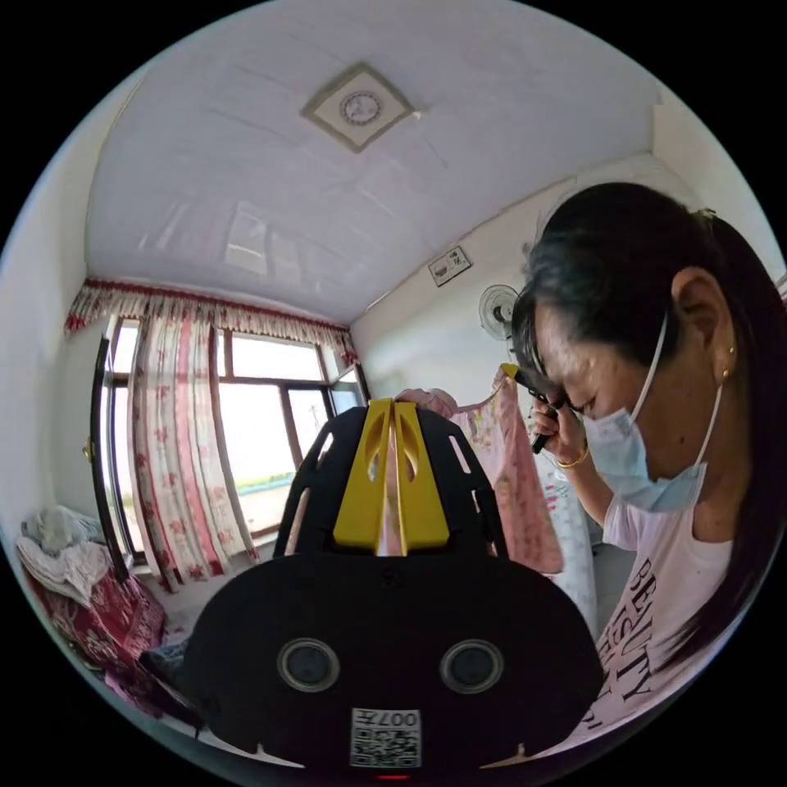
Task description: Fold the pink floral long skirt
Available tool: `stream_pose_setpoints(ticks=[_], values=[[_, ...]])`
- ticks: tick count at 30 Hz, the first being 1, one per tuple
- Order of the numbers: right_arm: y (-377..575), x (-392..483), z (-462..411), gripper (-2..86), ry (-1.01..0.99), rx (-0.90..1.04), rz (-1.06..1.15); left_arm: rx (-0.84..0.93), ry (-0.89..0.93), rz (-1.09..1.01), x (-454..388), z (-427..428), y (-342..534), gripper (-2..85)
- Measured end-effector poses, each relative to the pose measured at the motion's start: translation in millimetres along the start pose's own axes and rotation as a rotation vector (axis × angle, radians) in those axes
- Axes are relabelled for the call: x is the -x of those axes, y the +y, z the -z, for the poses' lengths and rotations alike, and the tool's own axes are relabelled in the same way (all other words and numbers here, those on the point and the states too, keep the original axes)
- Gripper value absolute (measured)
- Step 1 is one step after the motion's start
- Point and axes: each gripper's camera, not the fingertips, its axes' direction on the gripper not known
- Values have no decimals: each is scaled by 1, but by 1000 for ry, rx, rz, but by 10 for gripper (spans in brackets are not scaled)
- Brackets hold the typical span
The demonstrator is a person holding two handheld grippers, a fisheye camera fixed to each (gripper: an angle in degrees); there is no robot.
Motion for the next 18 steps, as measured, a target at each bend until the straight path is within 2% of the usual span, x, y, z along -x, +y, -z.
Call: stream_pose_setpoints(ticks=[5, 8, 10, 12, 14, 15, 18], values=[[-27, -18, -7, -3, -30, -93, 25, -146, -88, -90, -10, 14, -43, -10], [-27, -30, -31, -3, -44, -79, 37, -177, -158, -118, -6, 7, -52, -10], [-9, -48, -72, -2, -29, 2, 23, -155, -201, -108, 6, -9, -51, -10], [21, -69, -115, 0, -32, 99, -32, -89, -233, -62, 30, -38, -42, -9], [70, -93, -167, 4, -40, 240, -123, 91, -249, 69, 79, -98, -10, -8], [113, -106, -203, 8, -47, 347, -171, 148, -254, 104, 93, -115, 3, -8], [261, -129, -282, 33, -47, 656, -338, 485, -264, 255, 155, -207, 109, -1]])
